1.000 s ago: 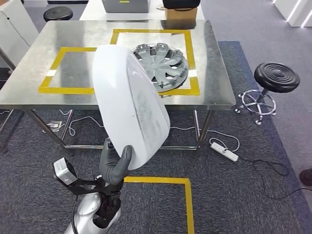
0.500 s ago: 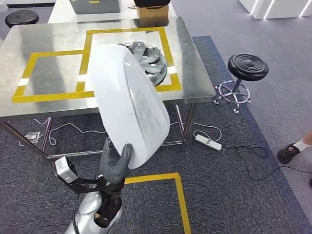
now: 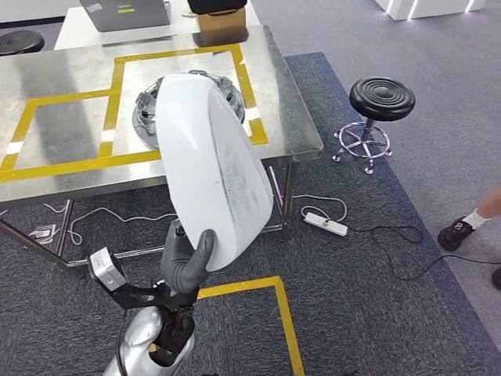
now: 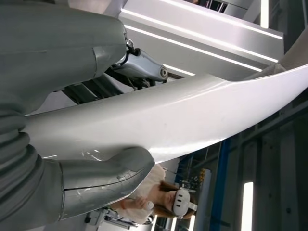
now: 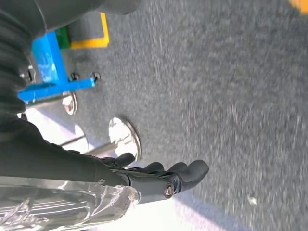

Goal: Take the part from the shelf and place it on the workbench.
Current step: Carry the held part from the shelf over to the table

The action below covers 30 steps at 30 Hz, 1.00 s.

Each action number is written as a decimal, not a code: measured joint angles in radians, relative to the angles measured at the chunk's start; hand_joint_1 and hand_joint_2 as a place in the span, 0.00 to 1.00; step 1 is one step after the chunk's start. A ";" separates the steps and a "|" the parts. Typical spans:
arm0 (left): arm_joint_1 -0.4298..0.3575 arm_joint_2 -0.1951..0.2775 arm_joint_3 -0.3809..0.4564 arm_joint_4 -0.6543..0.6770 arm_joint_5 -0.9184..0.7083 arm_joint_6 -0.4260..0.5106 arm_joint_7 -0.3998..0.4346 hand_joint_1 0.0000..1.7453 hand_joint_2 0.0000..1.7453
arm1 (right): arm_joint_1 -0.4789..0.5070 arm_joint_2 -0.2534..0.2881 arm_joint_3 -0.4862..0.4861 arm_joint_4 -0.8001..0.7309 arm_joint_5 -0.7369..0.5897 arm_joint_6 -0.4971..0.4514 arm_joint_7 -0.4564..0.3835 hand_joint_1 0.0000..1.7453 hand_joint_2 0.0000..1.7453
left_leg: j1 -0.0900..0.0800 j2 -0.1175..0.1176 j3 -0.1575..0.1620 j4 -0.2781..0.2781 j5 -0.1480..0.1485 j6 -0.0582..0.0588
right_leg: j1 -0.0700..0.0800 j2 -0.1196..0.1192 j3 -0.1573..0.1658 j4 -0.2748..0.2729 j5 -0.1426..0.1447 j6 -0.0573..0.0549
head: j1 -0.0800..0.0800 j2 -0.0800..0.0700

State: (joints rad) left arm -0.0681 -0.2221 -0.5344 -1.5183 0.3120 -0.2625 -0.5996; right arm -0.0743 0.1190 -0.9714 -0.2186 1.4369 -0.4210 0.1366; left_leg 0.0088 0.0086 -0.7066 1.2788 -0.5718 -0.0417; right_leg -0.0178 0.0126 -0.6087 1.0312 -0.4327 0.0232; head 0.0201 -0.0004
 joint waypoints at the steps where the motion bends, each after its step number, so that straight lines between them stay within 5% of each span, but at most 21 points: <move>1: 0.000 0.000 0.000 0.000 0.000 0.002 0.000 0.94 1.00 | 0.000 0.000 0.001 0.000 -0.004 0.003 -0.006 0.00 1.00 | 0.000 0.000 0.017 -0.043 0.035 0.002 | 0.000 0.004 0.001 0.000 0.000 0.001 | 0.000 0.000; 3: 0.000 0.000 0.000 0.000 0.000 0.008 0.000 0.94 1.00 | 0.000 0.001 0.003 0.000 -0.006 0.002 -0.023 0.00 1.00 | 0.000 -0.003 0.078 -0.174 0.101 0.008 | 0.001 0.012 0.002 0.002 -0.001 0.007 | -0.001 0.000; 5: 0.001 0.000 0.000 -0.001 -0.002 0.018 -0.001 0.94 1.00 | 0.000 0.001 0.005 0.000 -0.001 0.001 -0.046 0.00 1.00 | 0.000 -0.006 0.113 -0.253 0.121 0.017 | 0.004 0.017 -0.001 0.003 -0.002 0.019 | -0.002 0.000; 9: 0.003 -0.002 0.004 -0.001 -0.004 0.034 -0.002 0.94 1.00 | 0.005 0.001 0.010 0.000 0.005 -0.001 -0.078 0.00 1.00 | 0.001 -0.007 0.115 -0.266 0.122 0.043 | 0.002 0.012 -0.008 0.012 -0.014 0.041 | 0.001 0.000; 13: 0.004 -0.003 0.009 -0.001 -0.001 0.044 0.001 0.94 1.00 | 0.005 0.002 0.013 0.000 0.006 0.003 -0.087 0.00 1.00 | 0.000 -0.006 0.118 -0.267 0.121 0.055 | 0.002 -0.003 -0.110 0.233 -0.123 0.050 | 0.010 0.000; 15: 0.005 -0.003 0.013 -0.001 0.012 0.051 0.010 0.94 1.00 | 0.006 0.002 0.013 0.000 0.001 0.013 -0.081 0.00 1.00 | -0.001 -0.006 0.121 -0.267 0.120 0.056 | 0.003 -0.004 -0.128 0.270 -0.117 0.050 | 0.011 0.000; 18: 0.006 -0.004 0.018 -0.001 0.042 0.049 0.028 0.94 1.00 | 0.005 0.002 0.013 0.000 0.000 0.032 -0.067 0.00 1.00 | -0.002 -0.006 0.129 -0.266 0.114 0.048 | 0.003 -0.009 -0.041 0.096 -0.026 0.046 | 0.011 0.000; 20: 0.006 -0.005 0.019 -0.001 0.047 0.050 0.034 0.94 1.00 | 0.002 0.002 0.014 0.000 0.005 0.037 -0.068 0.00 1.00 | -0.006 -0.006 0.129 -0.264 0.111 0.038 | 0.006 -0.012 -0.001 0.017 -0.006 0.038 | 0.010 0.000; 24: 0.005 -0.004 0.019 -0.001 0.037 0.067 0.033 0.94 1.00 | 0.005 0.003 0.020 0.000 0.016 0.044 -0.115 0.00 1.00 | -0.005 -0.005 0.126 -0.259 0.104 0.017 | 0.006 -0.006 0.000 0.006 -0.006 0.012 | 0.008 0.000; 26: 0.005 -0.003 0.019 -0.001 0.029 0.069 0.027 0.94 1.00 | 0.004 0.003 0.024 0.000 0.023 0.057 -0.126 0.00 1.00 | -0.004 -0.006 0.090 -0.183 0.058 0.007 | 0.004 -0.005 0.001 0.003 -0.004 0.001 | 0.005 0.000; 28: 0.004 -0.001 0.019 -0.001 0.020 0.058 0.014 0.94 1.00 | 0.003 0.003 0.029 0.000 0.030 0.070 -0.122 0.00 1.00 | -0.004 -0.006 0.023 -0.051 -0.001 0.004 | 0.005 -0.004 0.001 0.003 -0.005 -0.005 | 0.003 0.000; 30: 0.004 0.002 0.019 -0.001 0.014 0.039 0.002 0.94 1.00 | 0.005 0.003 0.031 0.000 0.035 0.074 -0.116 0.00 1.00 | -0.005 -0.006 -0.012 0.009 -0.003 0.006 | 0.006 -0.003 0.001 0.003 -0.005 -0.006 | 0.003 0.000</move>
State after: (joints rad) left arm -0.0640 -0.2199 -0.5157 -1.5190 0.3265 -0.2235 -0.5975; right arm -0.0692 0.1225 -0.9407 -0.2186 1.4715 -0.3465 0.0203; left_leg 0.0042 0.0026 -0.7183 1.2882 -0.5752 -0.0361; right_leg -0.0115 0.0094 -0.6077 1.0341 -0.4380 0.0177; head 0.0234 -0.0004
